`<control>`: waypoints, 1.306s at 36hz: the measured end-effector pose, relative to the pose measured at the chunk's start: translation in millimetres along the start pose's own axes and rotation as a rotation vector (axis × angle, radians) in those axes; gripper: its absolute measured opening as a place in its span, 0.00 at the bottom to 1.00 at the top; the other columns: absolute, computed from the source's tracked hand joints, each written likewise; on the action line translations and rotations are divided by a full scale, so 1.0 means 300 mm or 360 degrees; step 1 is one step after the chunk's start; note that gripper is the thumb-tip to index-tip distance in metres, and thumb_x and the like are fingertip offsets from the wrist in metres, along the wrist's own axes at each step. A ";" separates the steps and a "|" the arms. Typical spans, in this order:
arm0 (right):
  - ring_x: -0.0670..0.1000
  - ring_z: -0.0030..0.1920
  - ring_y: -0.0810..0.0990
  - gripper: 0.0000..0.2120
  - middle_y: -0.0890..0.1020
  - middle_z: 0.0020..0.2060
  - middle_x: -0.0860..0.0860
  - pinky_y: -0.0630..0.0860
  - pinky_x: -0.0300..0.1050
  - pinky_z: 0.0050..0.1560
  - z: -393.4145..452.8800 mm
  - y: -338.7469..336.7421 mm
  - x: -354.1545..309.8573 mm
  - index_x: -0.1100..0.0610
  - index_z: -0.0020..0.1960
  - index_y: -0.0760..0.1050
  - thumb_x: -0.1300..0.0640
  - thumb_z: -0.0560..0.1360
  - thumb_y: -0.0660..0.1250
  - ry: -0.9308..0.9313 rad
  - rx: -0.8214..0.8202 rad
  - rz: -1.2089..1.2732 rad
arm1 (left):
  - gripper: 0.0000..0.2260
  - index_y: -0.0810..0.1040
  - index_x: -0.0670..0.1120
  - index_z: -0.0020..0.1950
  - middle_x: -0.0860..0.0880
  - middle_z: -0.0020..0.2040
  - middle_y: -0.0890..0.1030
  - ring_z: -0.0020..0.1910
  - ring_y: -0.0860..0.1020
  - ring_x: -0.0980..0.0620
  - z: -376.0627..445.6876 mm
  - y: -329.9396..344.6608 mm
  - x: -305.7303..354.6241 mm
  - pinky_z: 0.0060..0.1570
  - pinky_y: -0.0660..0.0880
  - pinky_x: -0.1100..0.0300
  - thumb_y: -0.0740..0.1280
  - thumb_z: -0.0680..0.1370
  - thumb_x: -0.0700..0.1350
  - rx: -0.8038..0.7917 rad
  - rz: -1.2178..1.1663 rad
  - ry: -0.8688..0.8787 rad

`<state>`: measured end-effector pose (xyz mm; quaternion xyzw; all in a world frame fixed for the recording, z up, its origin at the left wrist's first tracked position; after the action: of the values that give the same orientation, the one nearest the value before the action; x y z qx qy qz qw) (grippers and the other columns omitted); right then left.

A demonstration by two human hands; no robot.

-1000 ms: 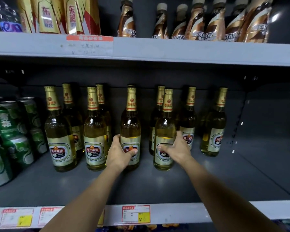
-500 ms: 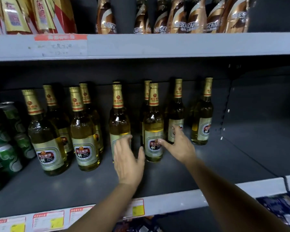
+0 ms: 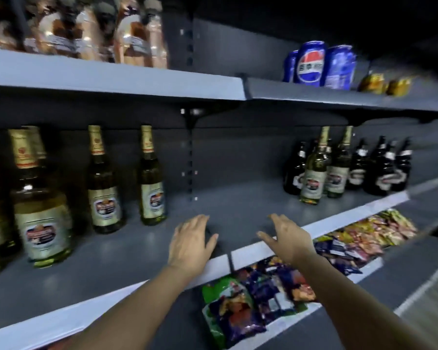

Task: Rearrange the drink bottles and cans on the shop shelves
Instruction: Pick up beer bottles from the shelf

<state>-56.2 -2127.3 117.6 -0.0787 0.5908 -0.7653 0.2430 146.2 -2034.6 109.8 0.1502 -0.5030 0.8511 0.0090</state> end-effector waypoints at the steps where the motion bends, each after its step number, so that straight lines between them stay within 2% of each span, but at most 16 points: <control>1: 0.54 0.63 0.73 0.28 0.71 0.65 0.51 0.73 0.48 0.53 0.003 -0.015 0.076 0.53 0.72 0.62 0.38 0.79 0.55 0.0030 0.0004 -0.0017 | 0.25 0.58 0.49 0.76 0.51 0.75 0.63 0.73 0.62 0.52 0.020 0.032 0.057 0.71 0.57 0.58 0.55 0.81 0.57 -0.0033 -0.0018 0.0010; 6: 0.55 0.64 0.73 0.27 0.71 0.68 0.51 0.75 0.49 0.55 0.035 -0.078 0.388 0.53 0.71 0.63 0.38 0.79 0.55 0.0235 0.0032 -0.0016 | 0.27 0.56 0.48 0.77 0.51 0.77 0.59 0.75 0.58 0.52 0.120 0.148 0.303 0.74 0.53 0.56 0.54 0.81 0.57 -0.0122 -0.0078 0.0079; 12: 0.56 0.63 0.75 0.24 0.72 0.67 0.53 0.75 0.50 0.52 0.159 -0.119 0.610 0.53 0.71 0.63 0.41 0.80 0.56 0.0343 0.0090 -0.0033 | 0.27 0.56 0.48 0.77 0.52 0.77 0.59 0.75 0.58 0.52 0.291 0.259 0.491 0.74 0.53 0.56 0.56 0.81 0.57 -0.0111 -0.0167 0.0128; 17: 0.58 0.61 0.75 0.22 0.74 0.63 0.55 0.73 0.50 0.51 0.296 -0.152 0.722 0.54 0.69 0.64 0.44 0.79 0.58 0.0411 0.0178 -0.0061 | 0.28 0.58 0.48 0.77 0.52 0.77 0.60 0.74 0.60 0.52 0.462 0.369 0.576 0.71 0.61 0.55 0.60 0.80 0.56 -0.0132 -0.0379 0.0055; 22: 0.59 0.58 0.76 0.17 0.76 0.60 0.55 0.74 0.50 0.50 0.443 -0.185 0.857 0.54 0.62 0.67 0.44 0.79 0.59 0.0515 0.0205 -0.0096 | 0.31 0.57 0.50 0.77 0.51 0.76 0.61 0.73 0.63 0.50 0.641 0.469 0.673 0.66 0.67 0.53 0.66 0.77 0.55 -0.0173 -0.0647 -0.0098; 26: 0.58 0.61 0.76 0.20 0.77 0.61 0.55 0.73 0.49 0.49 0.549 -0.223 0.981 0.55 0.66 0.66 0.44 0.79 0.60 0.0628 0.0262 -0.0115 | 0.37 0.57 0.49 0.76 0.48 0.74 0.64 0.71 0.66 0.48 0.775 0.541 0.770 0.63 0.68 0.53 0.72 0.73 0.51 -0.0157 -0.0920 -0.0204; 31: 0.58 0.62 0.75 0.26 0.76 0.62 0.57 0.73 0.51 0.53 0.689 -0.206 1.115 0.56 0.66 0.65 0.41 0.77 0.63 0.0723 0.0273 0.0102 | 0.47 0.52 0.48 0.78 0.47 0.74 0.63 0.72 0.64 0.47 0.881 0.650 0.880 0.66 0.65 0.52 0.77 0.68 0.50 -0.0170 -0.1096 -0.0336; 36: 0.60 0.65 0.72 0.41 0.72 0.67 0.58 0.74 0.55 0.58 0.833 -0.161 1.201 0.58 0.74 0.54 0.39 0.71 0.70 0.0735 0.0369 0.0457 | 0.51 0.50 0.53 0.77 0.50 0.71 0.66 0.68 0.68 0.48 0.968 0.724 0.942 0.63 0.70 0.50 0.79 0.63 0.54 -0.0079 -0.1292 -0.0482; 39: 0.61 0.67 0.71 0.51 0.70 0.69 0.58 0.73 0.58 0.60 0.913 -0.124 1.230 0.56 0.76 0.48 0.37 0.67 0.72 0.0691 0.0409 0.0720 | 0.48 0.55 0.54 0.75 0.51 0.69 0.69 0.66 0.70 0.49 1.001 0.757 0.960 0.61 0.72 0.50 0.79 0.62 0.55 -0.0030 -0.1273 -0.0534; 41: 0.61 0.68 0.70 0.53 0.69 0.70 0.57 0.72 0.59 0.61 0.955 -0.100 1.243 0.56 0.76 0.46 0.37 0.66 0.73 0.0670 0.0434 0.0857 | 0.43 0.59 0.53 0.72 0.52 0.66 0.70 0.64 0.72 0.49 1.012 0.776 0.964 0.58 0.73 0.52 0.79 0.63 0.55 -0.0004 -0.1247 -0.0595; 44: 0.61 0.67 0.71 0.52 0.68 0.71 0.56 0.73 0.60 0.60 0.998 -0.066 1.257 0.55 0.76 0.48 0.39 0.66 0.74 0.0648 0.0475 0.0926 | 0.36 0.64 0.52 0.67 0.52 0.62 0.72 0.61 0.73 0.50 1.012 0.803 0.961 0.55 0.73 0.55 0.78 0.65 0.55 0.0015 -0.1218 -0.0666; 47: 0.61 0.65 0.73 0.45 0.69 0.69 0.57 0.72 0.57 0.57 1.014 -0.051 1.269 0.58 0.74 0.54 0.41 0.68 0.74 0.0668 0.0554 0.0928 | 0.31 0.67 0.54 0.61 0.53 0.57 0.77 0.57 0.76 0.50 1.008 0.804 0.954 0.55 0.75 0.53 0.77 0.63 0.55 0.0070 -0.1214 -0.0714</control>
<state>-267.5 -2564.9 156.5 0.2928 0.4867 -0.7523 0.3338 -92.7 -2452.3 115.3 0.5063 -0.3828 0.7437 0.2099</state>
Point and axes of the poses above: each hand's wrist, its own z-axis towards the middle knuckle, its own y-axis out of the palm, x = y × z, the point moved 6 cm from there along z, towards the middle knuckle
